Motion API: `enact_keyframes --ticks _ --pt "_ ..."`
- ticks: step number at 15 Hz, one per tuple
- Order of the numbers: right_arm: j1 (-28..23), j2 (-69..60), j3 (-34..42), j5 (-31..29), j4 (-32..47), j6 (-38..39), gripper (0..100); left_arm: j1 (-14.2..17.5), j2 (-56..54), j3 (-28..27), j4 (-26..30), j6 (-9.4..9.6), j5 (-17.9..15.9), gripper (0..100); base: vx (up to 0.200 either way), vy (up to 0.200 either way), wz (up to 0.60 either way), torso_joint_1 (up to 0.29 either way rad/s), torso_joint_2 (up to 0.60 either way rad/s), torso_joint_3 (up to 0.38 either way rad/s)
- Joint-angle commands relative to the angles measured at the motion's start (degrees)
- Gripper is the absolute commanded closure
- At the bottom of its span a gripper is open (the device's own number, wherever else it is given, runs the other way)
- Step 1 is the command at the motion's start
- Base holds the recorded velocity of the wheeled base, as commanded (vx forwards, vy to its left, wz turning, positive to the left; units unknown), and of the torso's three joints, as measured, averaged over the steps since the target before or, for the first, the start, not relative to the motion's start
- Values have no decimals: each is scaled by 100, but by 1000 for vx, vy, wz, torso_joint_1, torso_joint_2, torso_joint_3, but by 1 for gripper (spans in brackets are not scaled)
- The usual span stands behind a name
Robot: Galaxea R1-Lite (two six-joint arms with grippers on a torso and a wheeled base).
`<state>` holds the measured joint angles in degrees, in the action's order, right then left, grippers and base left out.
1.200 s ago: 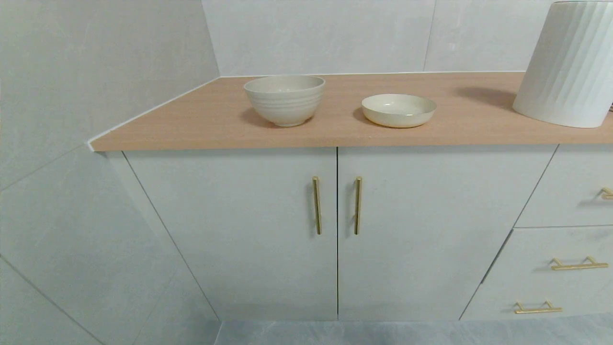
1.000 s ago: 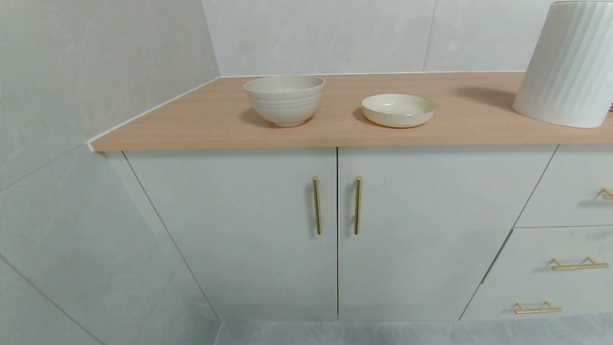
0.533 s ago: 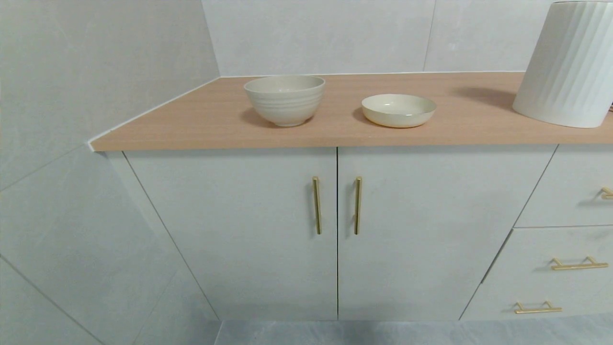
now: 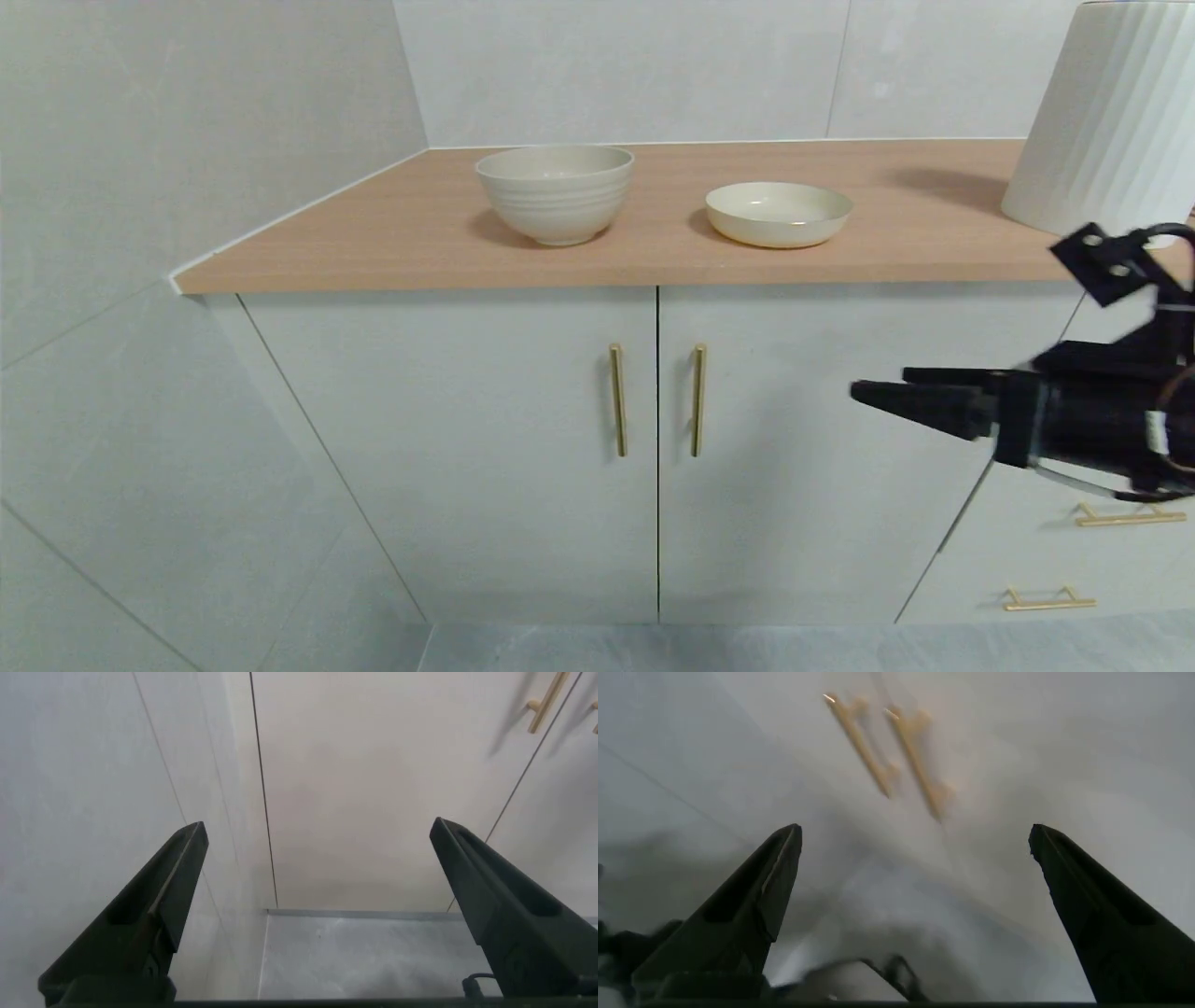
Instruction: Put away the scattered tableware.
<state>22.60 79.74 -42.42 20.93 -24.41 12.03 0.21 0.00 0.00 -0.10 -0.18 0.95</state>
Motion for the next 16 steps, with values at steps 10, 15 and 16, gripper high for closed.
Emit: enact_keyframes --ticks 10,15,16 --pt "790 3373 -1506 -335 -1708 335 0 6 0 0 1 1 2 0 0 0 0 0 0 0" --pt "1132 3988 -1506 -889 -2868 669 0 -3 0 0 1 -8 2 0 0 0 0 0 0 0" --pt "1185 4014 -1506 -924 -2921 678 0 6 0 0 1 -8 2 0 0 0 0 0 0 0"
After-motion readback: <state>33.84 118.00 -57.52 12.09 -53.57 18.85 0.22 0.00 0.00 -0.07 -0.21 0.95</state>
